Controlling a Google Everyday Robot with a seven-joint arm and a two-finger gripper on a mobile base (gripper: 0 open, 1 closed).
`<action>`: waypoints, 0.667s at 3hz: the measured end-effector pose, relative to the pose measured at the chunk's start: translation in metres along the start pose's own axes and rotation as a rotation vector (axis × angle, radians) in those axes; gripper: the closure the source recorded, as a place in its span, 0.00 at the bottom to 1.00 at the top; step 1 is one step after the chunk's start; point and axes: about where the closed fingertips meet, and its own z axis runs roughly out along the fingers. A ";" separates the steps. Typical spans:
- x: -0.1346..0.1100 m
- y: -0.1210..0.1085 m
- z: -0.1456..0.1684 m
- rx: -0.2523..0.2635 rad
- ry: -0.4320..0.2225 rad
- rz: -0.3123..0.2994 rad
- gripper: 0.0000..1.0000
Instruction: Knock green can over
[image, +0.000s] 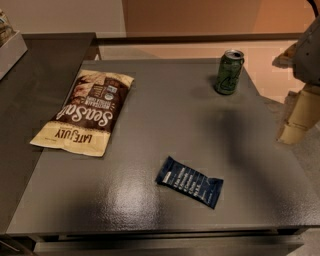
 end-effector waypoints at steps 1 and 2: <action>0.000 0.000 0.000 0.000 0.000 0.000 0.00; 0.000 0.000 0.000 0.000 0.000 0.000 0.00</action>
Offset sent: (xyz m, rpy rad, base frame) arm 0.0807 -0.0155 -0.0361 0.1991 -0.0199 -0.1091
